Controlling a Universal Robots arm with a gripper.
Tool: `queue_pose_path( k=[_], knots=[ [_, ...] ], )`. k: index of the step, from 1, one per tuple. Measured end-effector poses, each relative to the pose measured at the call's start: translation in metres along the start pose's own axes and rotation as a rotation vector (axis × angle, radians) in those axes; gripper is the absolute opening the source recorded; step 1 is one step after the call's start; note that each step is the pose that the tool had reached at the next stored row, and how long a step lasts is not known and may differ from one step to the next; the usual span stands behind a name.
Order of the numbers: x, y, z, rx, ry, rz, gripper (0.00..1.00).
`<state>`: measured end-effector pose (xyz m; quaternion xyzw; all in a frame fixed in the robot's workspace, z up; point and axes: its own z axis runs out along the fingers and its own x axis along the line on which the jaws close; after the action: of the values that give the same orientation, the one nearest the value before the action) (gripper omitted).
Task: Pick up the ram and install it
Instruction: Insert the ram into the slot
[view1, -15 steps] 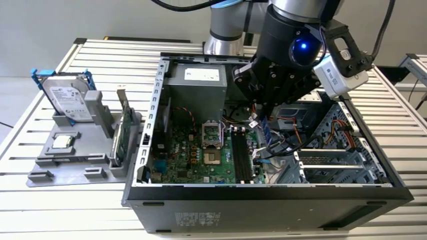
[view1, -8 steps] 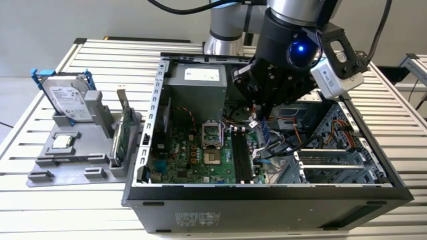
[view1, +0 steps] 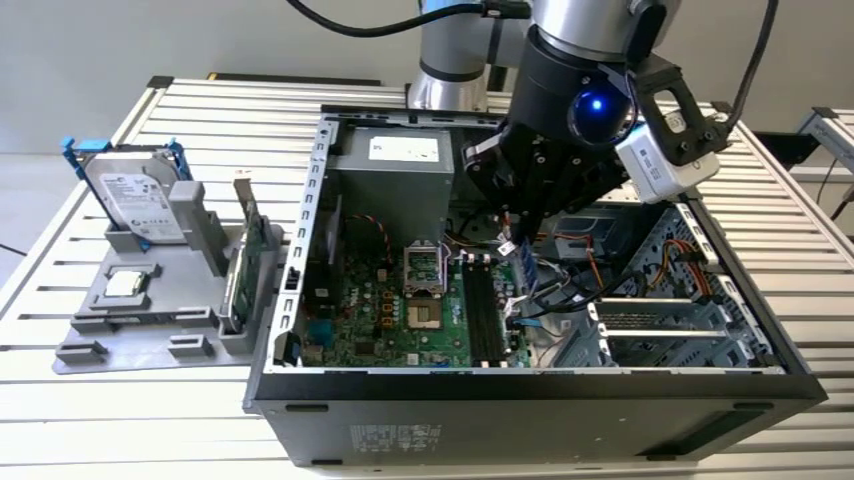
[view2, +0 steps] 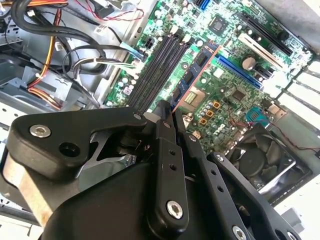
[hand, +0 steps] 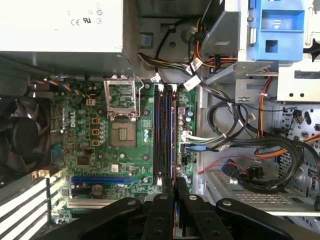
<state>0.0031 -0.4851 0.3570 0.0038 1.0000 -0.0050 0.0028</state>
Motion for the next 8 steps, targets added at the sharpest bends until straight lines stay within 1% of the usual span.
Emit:
queue_pose_path(
  k=[8],
  knots=[
    [0.0001, 0.0026, 0.006, -0.0001, -0.0004, 0.0, 0.0]
  ],
)
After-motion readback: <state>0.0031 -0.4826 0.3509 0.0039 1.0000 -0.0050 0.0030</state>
